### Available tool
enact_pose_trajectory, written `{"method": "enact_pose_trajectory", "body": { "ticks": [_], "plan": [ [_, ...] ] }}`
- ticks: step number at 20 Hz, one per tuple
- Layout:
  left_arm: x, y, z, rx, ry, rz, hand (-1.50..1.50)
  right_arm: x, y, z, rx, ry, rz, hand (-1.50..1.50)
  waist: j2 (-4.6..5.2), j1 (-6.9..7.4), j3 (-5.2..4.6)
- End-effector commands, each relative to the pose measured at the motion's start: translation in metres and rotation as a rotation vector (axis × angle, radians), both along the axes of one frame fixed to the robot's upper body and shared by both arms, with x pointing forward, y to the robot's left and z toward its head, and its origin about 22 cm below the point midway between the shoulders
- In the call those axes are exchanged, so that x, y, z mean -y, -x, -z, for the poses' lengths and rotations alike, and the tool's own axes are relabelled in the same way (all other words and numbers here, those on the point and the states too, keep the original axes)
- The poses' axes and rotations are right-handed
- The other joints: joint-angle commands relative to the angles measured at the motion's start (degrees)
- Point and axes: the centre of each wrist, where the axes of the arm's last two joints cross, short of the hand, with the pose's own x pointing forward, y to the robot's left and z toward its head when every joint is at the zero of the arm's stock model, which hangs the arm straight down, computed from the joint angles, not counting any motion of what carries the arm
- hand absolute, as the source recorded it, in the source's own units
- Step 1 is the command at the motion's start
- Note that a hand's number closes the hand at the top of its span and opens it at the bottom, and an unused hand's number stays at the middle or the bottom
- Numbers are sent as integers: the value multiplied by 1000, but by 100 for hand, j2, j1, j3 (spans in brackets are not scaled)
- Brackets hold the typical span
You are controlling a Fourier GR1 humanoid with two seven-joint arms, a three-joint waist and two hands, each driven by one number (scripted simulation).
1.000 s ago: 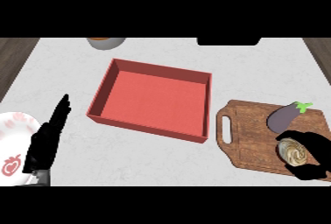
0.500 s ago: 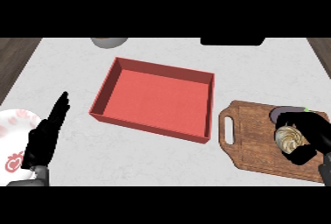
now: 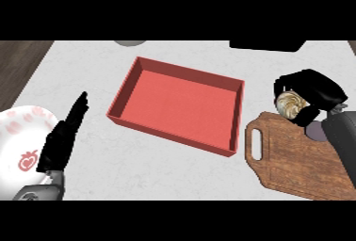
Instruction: Pick the cupcake from the cutting board and place it in the cardboard box
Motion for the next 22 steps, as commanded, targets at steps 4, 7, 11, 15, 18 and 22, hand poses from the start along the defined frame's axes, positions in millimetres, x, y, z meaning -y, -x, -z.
{"method": "enact_pose_trajectory", "body": {
  "ticks": [4, 7, 11, 15, 18, 22],
  "plan": [
    [-5, 8, 8, -16, 7, -27, 0, -8, -53, -34, 81, -113, -116, 150, -50, -201, -9],
    [-2, 12, 16, 5, -2, -41, 0, -37, -60, -39, 74, -354, -228, 150, -60, -221, -11],
    [-13, 19, 11, -16, 2, -52, 0, -43, -69, -55, 34, -565, -365, 150, -93, -265, -12],
    [-15, 9, 14, -33, -2, -90, 0, -65, -75, -80, 8, -655, -492, 150, -136, -459, -20],
    [-26, 20, 16, -32, -1, -85, 0, -83, -72, -86, -12, -676, -529, 150, -157, -501, -21],
    [-6, 10, 0, -25, 9, -88, 0, -114, -72, -105, -50, -655, -533, 150, -158, -501, -20]
  ]
}}
